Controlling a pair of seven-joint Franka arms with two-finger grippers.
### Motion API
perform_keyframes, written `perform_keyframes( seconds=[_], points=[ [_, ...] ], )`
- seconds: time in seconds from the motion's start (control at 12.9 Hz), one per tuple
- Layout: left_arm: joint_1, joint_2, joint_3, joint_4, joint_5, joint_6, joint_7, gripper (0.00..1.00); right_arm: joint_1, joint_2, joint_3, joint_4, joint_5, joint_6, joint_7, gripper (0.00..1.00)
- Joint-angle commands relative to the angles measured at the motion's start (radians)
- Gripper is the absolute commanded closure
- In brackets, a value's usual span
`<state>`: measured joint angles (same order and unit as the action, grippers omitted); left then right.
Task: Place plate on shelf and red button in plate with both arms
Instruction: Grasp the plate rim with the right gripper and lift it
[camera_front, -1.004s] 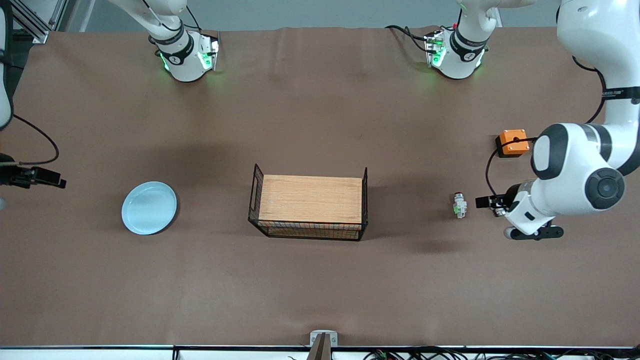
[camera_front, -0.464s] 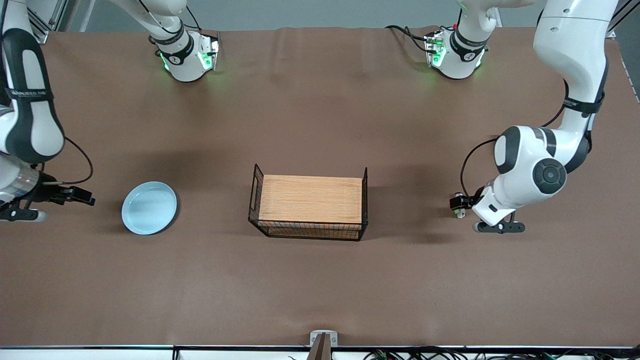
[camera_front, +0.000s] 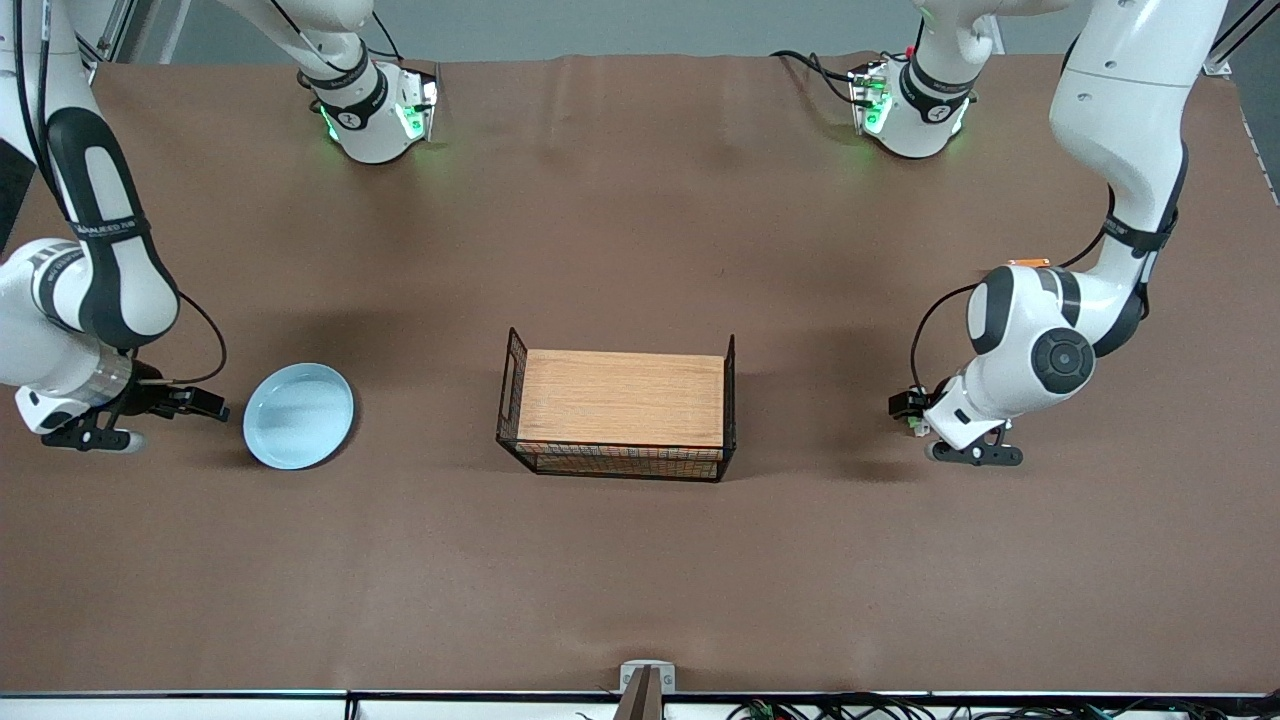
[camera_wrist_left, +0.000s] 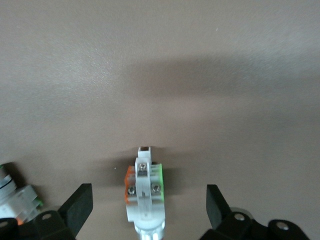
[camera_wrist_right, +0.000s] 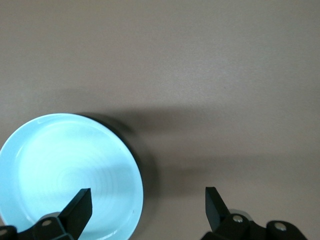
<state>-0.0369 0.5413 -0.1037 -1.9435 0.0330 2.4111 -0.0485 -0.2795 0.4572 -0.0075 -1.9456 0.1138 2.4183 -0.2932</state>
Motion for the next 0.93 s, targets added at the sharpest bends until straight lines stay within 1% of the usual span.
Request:
perform_keyframes(
  seconds=[0.0, 0.08, 0.23, 0.31, 0.54, 0.85],
  points=[
    [0.000, 0.022, -0.001, 0.005, 0.028, 0.052, 0.015, 0.02, 0.006, 0.046, 0.006, 0.004, 0.020, 0.070, -0.014, 0.00],
    [0.000, 0.029, -0.001, 0.005, 0.028, 0.065, 0.015, 0.08, 0.006, 0.066, 0.006, 0.004, 0.020, 0.094, -0.014, 0.00],
    [0.000, 0.040, -0.001, 0.005, 0.028, 0.071, 0.015, 0.23, 0.005, 0.098, 0.006, 0.002, 0.020, 0.133, -0.012, 0.00],
    [0.000, 0.042, -0.001, 0.003, 0.030, 0.071, 0.015, 0.29, 0.005, 0.109, 0.006, 0.002, 0.021, 0.139, -0.012, 0.00],
    [0.000, 0.043, -0.001, -0.002, 0.030, 0.068, 0.016, 0.43, 0.003, 0.126, 0.006, -0.003, 0.021, 0.137, -0.009, 0.01],
    [0.006, 0.042, -0.001, -0.002, 0.030, 0.054, 0.032, 0.59, 0.005, 0.126, 0.006, -0.013, 0.021, 0.119, 0.000, 0.04]
  ],
)
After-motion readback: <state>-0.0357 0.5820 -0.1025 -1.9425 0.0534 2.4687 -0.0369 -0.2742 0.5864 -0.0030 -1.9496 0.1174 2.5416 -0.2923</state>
